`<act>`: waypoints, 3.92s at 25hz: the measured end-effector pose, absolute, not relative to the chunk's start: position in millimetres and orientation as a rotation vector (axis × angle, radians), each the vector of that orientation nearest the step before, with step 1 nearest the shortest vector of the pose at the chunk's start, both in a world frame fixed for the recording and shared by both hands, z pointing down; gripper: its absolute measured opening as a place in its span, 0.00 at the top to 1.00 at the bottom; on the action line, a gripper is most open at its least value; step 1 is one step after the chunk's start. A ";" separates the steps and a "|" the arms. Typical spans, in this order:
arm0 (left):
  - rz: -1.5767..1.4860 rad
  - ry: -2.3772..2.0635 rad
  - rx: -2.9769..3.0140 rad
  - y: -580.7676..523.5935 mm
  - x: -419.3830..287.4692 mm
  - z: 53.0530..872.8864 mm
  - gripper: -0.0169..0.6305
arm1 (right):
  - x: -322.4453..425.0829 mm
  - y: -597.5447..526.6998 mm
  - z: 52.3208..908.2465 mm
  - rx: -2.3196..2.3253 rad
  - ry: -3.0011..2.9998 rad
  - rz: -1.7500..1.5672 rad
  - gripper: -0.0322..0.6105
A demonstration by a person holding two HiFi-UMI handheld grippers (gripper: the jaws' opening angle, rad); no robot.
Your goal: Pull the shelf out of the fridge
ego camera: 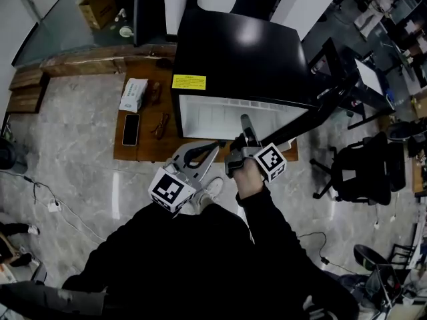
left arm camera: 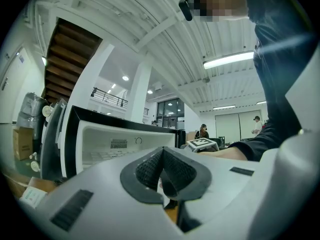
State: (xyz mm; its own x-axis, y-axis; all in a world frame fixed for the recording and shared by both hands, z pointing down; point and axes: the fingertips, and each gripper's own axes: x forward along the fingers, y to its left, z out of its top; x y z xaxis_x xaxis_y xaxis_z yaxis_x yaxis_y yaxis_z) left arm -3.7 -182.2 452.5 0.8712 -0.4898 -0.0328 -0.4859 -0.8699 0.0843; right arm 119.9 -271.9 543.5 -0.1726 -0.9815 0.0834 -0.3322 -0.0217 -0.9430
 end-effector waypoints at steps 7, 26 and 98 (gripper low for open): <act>-0.025 -0.802 2.959 -211.9 9.5 460.4 0.96 | 131.0 -336.0 557.8 -1.293 1.409 -1.240 0.56; 0.019 -0.915 2.870 -250.6 13.7 477.1 0.96 | 138.6 -406.6 564.4 -1.212 1.210 -1.204 0.90; -0.139 -0.715 2.998 -140.2 -1.2 423.7 0.96 | 177.2 -111.6 321.5 -2.342 2.515 0.355 0.90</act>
State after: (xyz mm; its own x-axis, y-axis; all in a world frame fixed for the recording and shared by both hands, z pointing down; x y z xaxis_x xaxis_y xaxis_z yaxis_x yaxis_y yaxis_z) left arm -1.2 -140.2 423.7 0.8887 -0.4524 -0.0746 -0.4473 -0.8912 0.0756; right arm 177.2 -111.6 321.5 -0.0547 -0.9946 0.0885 -0.9313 0.0828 0.3547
